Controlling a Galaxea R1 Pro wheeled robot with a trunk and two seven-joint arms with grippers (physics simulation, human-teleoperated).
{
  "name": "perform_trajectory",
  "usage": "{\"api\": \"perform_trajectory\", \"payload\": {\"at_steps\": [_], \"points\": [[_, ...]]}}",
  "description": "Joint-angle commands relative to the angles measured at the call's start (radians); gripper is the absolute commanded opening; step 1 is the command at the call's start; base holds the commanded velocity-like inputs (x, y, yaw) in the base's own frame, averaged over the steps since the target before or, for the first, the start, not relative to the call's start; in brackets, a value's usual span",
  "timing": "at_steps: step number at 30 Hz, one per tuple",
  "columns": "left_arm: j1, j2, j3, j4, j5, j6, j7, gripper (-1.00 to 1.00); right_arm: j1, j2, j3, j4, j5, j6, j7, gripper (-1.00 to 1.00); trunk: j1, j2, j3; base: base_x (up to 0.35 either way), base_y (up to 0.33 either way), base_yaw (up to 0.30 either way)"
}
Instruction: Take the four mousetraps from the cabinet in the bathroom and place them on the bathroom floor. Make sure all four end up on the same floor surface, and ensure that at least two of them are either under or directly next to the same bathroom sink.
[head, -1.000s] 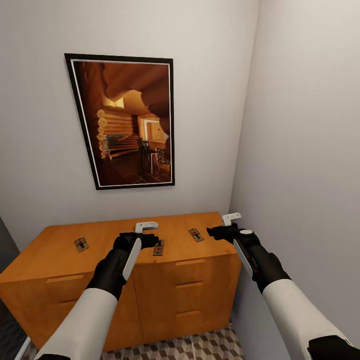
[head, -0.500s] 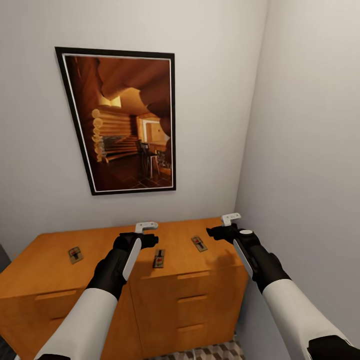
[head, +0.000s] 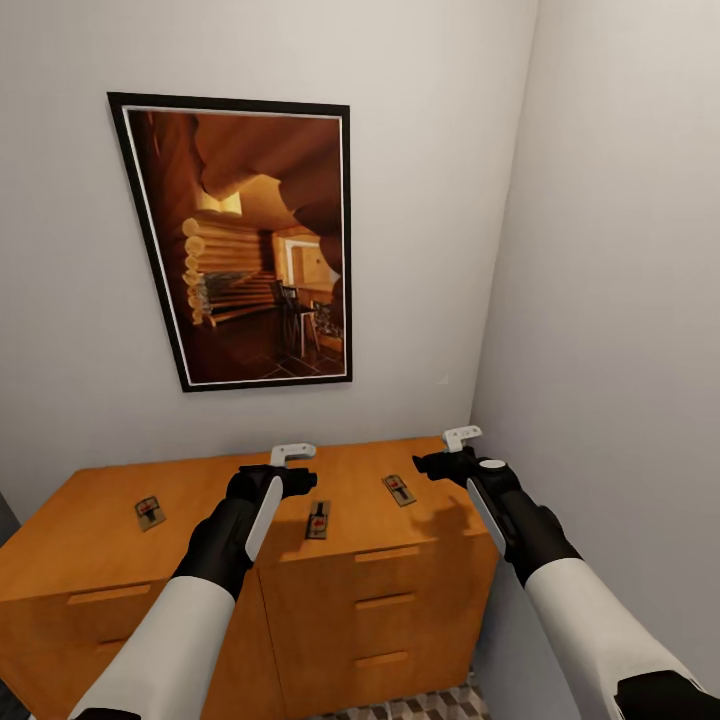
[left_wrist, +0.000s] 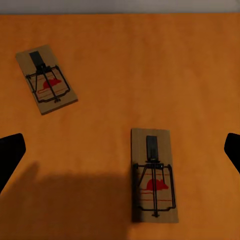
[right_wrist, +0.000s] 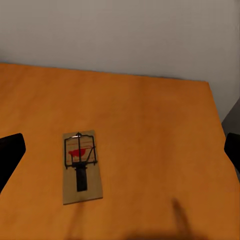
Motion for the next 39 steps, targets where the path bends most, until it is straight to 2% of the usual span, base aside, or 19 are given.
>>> {"api": "perform_trajectory", "payload": {"at_steps": [1, 30, 39], "points": [[-0.001, 0.0, -0.001, -0.001, 0.009, 0.004, 0.008, 1.0, -0.001, 0.0, 0.0, -0.001, 0.0, 0.005, 0.002, 1.0, 0.0, -0.002, -0.002, 0.002, 0.0, 0.0], [-0.001, 0.0, 0.0, 0.008, 0.009, -0.006, 0.008, 1.0, -0.001, 0.0, 0.002, -0.001, 0.0, 0.005, 0.0, 1.0, 0.0, -0.002, -0.002, 0.0, 0.04, 0.0], [-0.001, 0.0, 0.0, 0.008, 0.009, -0.007, 0.008, 1.0, -0.001, 0.0, 0.003, -0.001, 0.001, 0.007, 0.0, 1.0, 0.0, -0.002, -0.002, 0.0, 0.137, 0.0]]}}
